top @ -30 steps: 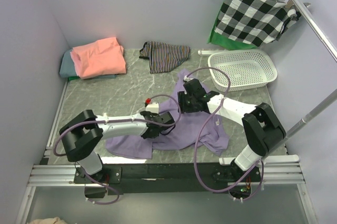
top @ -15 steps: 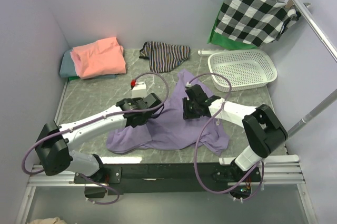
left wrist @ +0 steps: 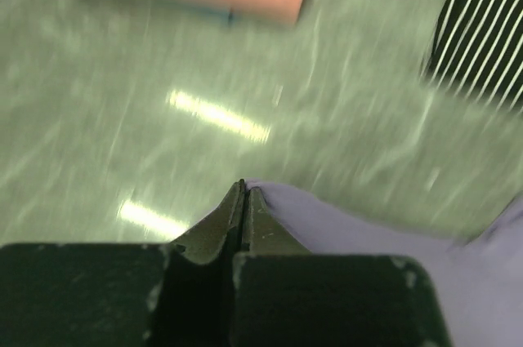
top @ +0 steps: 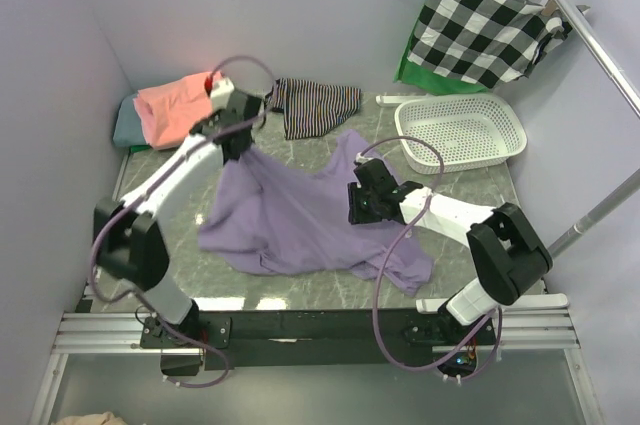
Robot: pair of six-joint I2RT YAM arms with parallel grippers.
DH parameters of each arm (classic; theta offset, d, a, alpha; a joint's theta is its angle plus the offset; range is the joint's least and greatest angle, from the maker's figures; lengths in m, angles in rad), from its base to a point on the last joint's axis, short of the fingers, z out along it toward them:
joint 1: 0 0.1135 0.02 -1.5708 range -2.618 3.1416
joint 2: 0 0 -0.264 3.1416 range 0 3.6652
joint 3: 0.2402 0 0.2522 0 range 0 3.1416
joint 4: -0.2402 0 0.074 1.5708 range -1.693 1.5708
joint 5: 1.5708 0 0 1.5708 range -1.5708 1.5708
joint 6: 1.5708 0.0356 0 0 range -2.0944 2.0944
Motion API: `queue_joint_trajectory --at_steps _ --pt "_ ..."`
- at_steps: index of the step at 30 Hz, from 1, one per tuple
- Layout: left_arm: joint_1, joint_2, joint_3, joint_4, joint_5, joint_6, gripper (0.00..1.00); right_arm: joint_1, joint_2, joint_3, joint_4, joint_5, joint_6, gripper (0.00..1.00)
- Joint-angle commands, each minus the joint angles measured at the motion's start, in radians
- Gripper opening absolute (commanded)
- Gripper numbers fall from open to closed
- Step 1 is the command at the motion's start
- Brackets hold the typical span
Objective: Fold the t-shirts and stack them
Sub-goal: Flatten the tshirt out
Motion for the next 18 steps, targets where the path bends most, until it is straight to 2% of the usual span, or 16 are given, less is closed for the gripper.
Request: queue_joint_trajectory --at_steps 1,2,3,4,5,6,7,9,13,15,16,18 --pt "0.087 0.22 0.24 0.11 0.003 0.158 0.01 -0.008 -0.064 0.01 -0.017 0.063 -0.021 0.41" --pt "0.114 0.267 0.323 0.12 -0.002 0.193 0.01 -0.009 -0.069 0.01 -0.02 0.068 -0.026 0.42" --pt "0.128 0.314 0.368 0.105 0.018 0.215 0.12 -0.011 -0.071 0.011 -0.022 0.071 -0.026 0.43" --pt "0.142 0.421 0.428 0.062 0.012 0.213 0.53 -0.014 -0.074 0.014 -0.028 0.077 -0.027 0.43" --pt "0.161 0.474 0.548 -0.01 -0.023 0.166 0.74 -0.017 -0.078 0.017 -0.033 0.083 -0.031 0.44" --pt "0.17 0.518 0.595 -0.117 -0.04 0.143 0.87 -0.018 -0.081 0.019 -0.04 0.092 -0.032 0.46" --pt "0.178 0.557 0.626 -0.146 -0.049 0.12 0.93 -0.022 -0.086 0.022 -0.059 0.127 -0.032 0.47" --pt "0.185 0.519 0.539 -0.065 -0.053 0.117 0.98 -0.025 -0.121 0.019 -0.071 0.152 -0.031 0.48" --pt "0.185 0.216 0.21 0.129 0.064 0.147 0.99 -0.028 -0.209 0.036 -0.126 0.19 -0.037 0.51" --pt "0.178 0.116 0.122 0.172 0.192 0.163 0.99 -0.028 -0.25 0.047 -0.145 0.158 -0.057 0.52" --pt "0.167 0.03 0.044 0.181 0.208 0.155 1.0 -0.028 -0.261 0.054 -0.154 0.134 -0.072 0.52" --pt "0.165 -0.047 -0.035 0.178 0.286 0.108 0.99 -0.025 -0.273 0.063 -0.169 0.082 -0.075 0.51"
